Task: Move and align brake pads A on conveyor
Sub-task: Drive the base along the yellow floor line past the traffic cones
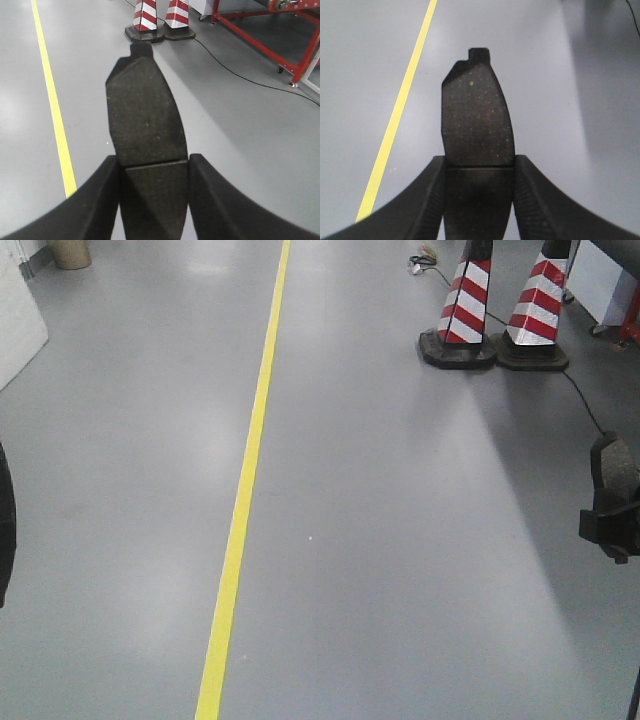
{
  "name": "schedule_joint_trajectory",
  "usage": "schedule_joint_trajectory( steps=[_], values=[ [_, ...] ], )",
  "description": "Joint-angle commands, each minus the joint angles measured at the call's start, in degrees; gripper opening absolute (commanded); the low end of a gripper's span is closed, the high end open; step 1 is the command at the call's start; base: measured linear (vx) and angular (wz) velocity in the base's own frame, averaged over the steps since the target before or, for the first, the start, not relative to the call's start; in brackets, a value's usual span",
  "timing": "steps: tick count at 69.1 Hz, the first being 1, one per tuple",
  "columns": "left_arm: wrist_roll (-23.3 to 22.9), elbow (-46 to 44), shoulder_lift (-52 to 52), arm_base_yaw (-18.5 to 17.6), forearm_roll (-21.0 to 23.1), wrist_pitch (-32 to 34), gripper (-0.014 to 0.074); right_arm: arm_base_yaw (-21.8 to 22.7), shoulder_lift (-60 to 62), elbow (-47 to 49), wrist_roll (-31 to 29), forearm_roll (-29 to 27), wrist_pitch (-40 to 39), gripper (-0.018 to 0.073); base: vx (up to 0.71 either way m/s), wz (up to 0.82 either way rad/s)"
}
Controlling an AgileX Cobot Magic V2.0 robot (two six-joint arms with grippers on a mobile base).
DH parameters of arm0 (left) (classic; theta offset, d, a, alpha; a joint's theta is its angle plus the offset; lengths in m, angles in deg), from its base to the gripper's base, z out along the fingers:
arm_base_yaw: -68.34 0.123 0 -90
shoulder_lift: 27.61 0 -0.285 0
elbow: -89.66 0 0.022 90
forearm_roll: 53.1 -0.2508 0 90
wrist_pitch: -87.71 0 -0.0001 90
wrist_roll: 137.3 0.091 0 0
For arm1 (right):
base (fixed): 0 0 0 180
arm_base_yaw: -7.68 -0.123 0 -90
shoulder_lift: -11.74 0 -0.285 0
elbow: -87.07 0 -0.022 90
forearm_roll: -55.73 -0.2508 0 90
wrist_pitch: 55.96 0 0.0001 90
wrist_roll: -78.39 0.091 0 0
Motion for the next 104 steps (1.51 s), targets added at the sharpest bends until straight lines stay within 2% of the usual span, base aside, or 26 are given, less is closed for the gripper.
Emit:
schedule_joint_trajectory(
  steps=[1,104],
  values=[
    [-0.4,-1.5,0.1,0.1,-0.6,5.2,0.0177,0.1,1.0,1.7,-0.4,0.1,-4.9,0.0087,0.55,-0.06],
    [-0.4,-1.5,0.2,0.1,-0.6,5.2,0.0177,0.1,1.0,1.7,-0.4,0.1,-4.9,0.0087,0.61,-0.02]
  ],
)
